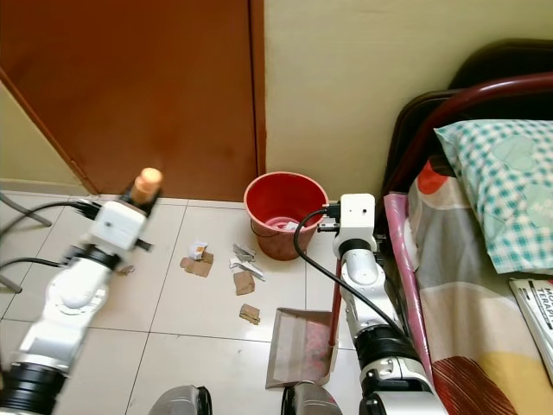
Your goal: Sweep floor
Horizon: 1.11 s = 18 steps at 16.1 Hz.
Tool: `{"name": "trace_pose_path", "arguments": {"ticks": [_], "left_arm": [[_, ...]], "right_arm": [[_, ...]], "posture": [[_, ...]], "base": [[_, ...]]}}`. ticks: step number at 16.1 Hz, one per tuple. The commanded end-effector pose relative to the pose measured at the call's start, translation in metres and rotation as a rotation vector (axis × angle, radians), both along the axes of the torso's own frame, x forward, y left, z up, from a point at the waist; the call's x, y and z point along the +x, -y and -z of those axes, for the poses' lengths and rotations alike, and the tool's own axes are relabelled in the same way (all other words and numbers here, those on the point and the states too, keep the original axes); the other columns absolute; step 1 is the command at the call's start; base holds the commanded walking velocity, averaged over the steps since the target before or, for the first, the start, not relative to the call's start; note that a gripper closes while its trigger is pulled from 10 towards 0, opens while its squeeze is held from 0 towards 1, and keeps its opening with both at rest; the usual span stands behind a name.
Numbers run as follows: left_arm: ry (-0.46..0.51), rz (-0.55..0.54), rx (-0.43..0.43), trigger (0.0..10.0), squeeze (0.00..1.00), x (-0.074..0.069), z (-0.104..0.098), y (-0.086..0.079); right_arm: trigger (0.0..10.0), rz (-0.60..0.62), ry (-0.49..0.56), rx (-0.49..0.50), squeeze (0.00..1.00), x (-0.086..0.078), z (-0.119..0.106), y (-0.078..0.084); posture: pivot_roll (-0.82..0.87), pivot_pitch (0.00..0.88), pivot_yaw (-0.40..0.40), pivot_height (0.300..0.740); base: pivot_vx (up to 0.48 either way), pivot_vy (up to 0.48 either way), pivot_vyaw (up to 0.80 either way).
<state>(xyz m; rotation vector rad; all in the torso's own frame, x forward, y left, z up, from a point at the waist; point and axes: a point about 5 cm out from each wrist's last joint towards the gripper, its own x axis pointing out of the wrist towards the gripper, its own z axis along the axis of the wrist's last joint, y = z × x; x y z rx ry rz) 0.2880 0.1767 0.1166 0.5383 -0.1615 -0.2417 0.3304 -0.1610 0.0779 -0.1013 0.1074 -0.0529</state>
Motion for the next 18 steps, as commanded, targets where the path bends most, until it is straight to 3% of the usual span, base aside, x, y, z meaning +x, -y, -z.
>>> {"name": "trace_pose_path", "arguments": {"ticks": [1,5,7,8,9,14,16,17,18], "left_arm": [[0.009,0.023,-0.010,10.0,0.00,-0.001,-0.001,0.006],[-0.011,-0.002,-0.043,10.0,0.00,-0.001,0.002,0.004],[-0.041,-0.029,-0.109,10.0,0.00,0.001,0.004,0.003],[-0.052,-0.036,-0.153,2.5,0.00,0.002,0.004,0.002],[-0.060,-0.039,-0.178,0.0,0.00,0.002,0.004,0.002],[-0.096,-0.039,-0.220,0.0,0.00,0.001,0.008,0.006],[-0.150,-0.029,-0.301,0.6,0.00,0.001,0.013,0.014],[-0.215,0.007,-0.372,4.1,0.00,0.001,0.017,0.023],[-0.276,0.067,-0.425,6.2,0.00,-0.002,0.020,0.035]], "right_arm": [[10.0,0.001,-0.011,0.000,0.00,0.000,0.000,0.001],[10.0,0.000,-0.013,-0.002,0.00,0.000,0.000,0.001],[10.0,0.000,-0.014,-0.001,0.00,0.000,0.001,0.001],[10.0,0.000,-0.015,-0.001,0.00,0.000,0.001,0.001],[10.0,0.000,-0.014,-0.001,0.00,-0.001,0.001,0.001],[10.0,0.002,-0.014,0.002,0.00,-0.001,0.001,0.000],[10.0,0.001,-0.013,0.000,0.00,0.000,0.000,0.000],[10.0,0.019,-0.022,0.033,0.00,0.001,0.000,-0.001],[10.0,0.063,-0.044,0.102,0.00,0.004,0.001,0.000]], "posture": [[0.01,0.116,-0.007,0.740],[0.01,0.116,-0.007,0.740],[0.01,0.116,-0.007,0.740],[0.01,0.116,-0.007,0.740],[0.01,0.119,-0.005,0.740],[0.01,0.121,-0.004,0.740],[0.01,0.122,-0.004,0.740],[0.01,0.123,-0.004,0.740],[0.01,0.123,-0.004,0.740]], "base": [[0.000,0.000,0.00],[0.000,0.000,0.00],[0.000,0.000,0.00],[0.000,0.000,0.00],[0.000,0.000,0.00],[0.000,0.000,0.00],[0.000,0.000,0.00],[0.000,0.000,0.00],[0.000,0.000,0.00]]}}
